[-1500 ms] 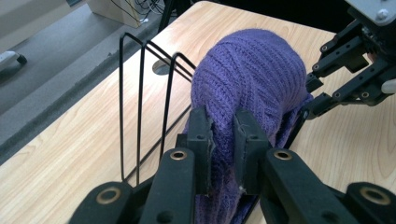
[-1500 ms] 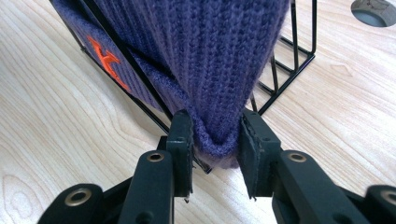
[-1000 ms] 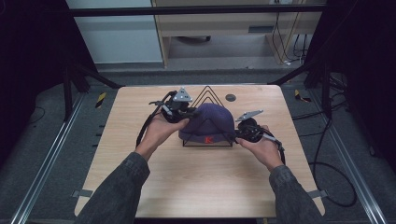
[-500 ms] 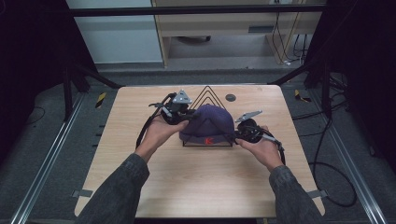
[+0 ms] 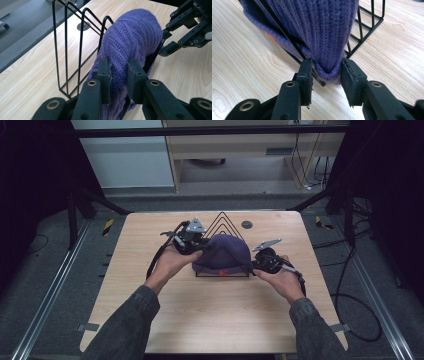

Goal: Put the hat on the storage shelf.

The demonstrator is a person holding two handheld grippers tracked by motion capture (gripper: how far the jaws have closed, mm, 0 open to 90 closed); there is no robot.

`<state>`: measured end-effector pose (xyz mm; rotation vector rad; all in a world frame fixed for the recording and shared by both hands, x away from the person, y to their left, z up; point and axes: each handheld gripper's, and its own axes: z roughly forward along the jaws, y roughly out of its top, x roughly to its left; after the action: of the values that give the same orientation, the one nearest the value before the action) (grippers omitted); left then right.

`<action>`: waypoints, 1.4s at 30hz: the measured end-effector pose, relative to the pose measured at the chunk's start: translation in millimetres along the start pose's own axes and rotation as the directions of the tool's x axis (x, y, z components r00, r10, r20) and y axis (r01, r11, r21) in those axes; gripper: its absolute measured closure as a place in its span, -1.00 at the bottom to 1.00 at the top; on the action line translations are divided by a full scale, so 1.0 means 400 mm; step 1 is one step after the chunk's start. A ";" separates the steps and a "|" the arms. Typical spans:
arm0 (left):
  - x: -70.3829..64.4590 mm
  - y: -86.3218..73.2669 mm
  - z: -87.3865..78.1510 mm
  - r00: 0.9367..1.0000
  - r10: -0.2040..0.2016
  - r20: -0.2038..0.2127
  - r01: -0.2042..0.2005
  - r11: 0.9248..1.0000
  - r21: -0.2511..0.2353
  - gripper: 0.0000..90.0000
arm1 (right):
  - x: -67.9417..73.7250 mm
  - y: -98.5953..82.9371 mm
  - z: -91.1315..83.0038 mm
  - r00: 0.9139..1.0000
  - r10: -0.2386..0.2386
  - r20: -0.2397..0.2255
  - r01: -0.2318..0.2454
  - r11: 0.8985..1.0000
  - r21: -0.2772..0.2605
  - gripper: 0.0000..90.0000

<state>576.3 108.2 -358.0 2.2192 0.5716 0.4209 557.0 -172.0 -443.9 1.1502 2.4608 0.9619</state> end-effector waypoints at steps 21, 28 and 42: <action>-0.003 -0.009 -0.057 1.000 -0.015 -0.027 0.014 0.999 -0.035 0.41 | 0.002 -0.020 -0.050 1.000 -0.002 0.000 0.002 1.000 -0.030 0.33; -0.019 -0.011 -0.078 0.999 -0.013 -0.038 0.011 0.999 -0.035 0.18 | 0.004 -0.030 -0.071 1.000 0.006 0.008 -0.005 0.999 -0.047 0.25; -0.070 -0.031 -0.110 0.999 -0.043 -0.031 0.042 0.999 -0.029 -0.41 | 0.050 -0.033 -0.135 1.000 0.005 0.024 -0.003 0.993 -0.119 -0.24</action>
<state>528.9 127.9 -342.6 2.1731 0.6253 0.4401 510.3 -187.7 -411.6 1.1213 2.3483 1.0735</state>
